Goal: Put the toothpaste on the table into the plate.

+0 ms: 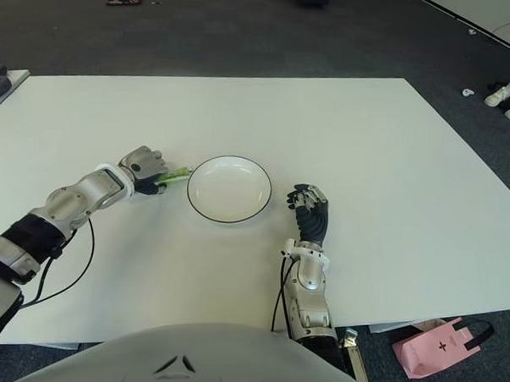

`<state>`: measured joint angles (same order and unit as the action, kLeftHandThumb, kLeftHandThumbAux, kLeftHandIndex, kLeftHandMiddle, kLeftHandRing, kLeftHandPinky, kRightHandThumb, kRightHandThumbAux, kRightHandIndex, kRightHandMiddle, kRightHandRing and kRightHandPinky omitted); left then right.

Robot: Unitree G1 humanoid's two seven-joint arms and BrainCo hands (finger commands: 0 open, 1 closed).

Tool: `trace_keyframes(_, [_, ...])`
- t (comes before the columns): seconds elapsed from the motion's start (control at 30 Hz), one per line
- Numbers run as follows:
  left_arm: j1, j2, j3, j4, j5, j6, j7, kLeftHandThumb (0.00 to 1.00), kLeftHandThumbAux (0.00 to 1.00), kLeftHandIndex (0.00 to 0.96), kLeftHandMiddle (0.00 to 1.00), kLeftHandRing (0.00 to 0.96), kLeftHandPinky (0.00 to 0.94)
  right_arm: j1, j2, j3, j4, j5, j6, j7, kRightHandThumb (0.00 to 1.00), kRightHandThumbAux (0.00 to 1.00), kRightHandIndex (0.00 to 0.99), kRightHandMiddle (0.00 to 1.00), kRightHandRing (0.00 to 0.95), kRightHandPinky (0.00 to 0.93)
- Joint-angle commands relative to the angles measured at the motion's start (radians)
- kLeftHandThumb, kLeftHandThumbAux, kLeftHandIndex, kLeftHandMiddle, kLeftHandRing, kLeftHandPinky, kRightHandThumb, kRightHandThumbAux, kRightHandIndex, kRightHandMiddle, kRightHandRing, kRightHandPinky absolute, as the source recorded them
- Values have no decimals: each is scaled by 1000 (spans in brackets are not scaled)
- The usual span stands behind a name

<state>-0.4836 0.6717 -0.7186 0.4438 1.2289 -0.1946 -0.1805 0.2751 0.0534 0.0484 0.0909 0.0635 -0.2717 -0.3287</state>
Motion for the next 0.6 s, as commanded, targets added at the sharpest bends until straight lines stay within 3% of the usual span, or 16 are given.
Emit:
trace_keyframes(0.03, [110,-14,-43,50,-66,-68,-72,602,413,200,302,321,407,77,69,-3,49,14,62,1,708,722,434,580,548,541])
trace_keyframes(0.1, [110,-16,-34,58,-110,-77,-101,628,422,265,370,381,451,78,70,-4,50,17,58,4,708,722,434,578,546,540])
trace_keyframes(0.13, [111,-16,-30,60,-129,-80,-111,665,517,326,488,506,558,78,70,-5,50,18,56,4,709,722,434,577,546,541])
trace_keyframes(0.2, [117,-16,-17,63,-165,-75,-120,706,616,393,626,652,696,78,71,-7,53,22,48,8,709,722,434,576,546,544])
trace_keyframes(0.3, [130,-23,10,97,-222,-82,-87,731,664,429,731,757,807,78,74,-9,55,22,46,5,709,722,434,576,547,546])
trace_keyframes(0.4, [130,-30,18,145,-254,-102,-44,743,682,440,800,816,860,78,74,-10,54,17,53,-2,708,722,434,576,546,541])
trace_keyframes(0.6, [122,-45,26,201,-299,-140,10,749,692,444,850,854,878,73,71,-10,62,15,34,4,708,722,434,577,548,550])
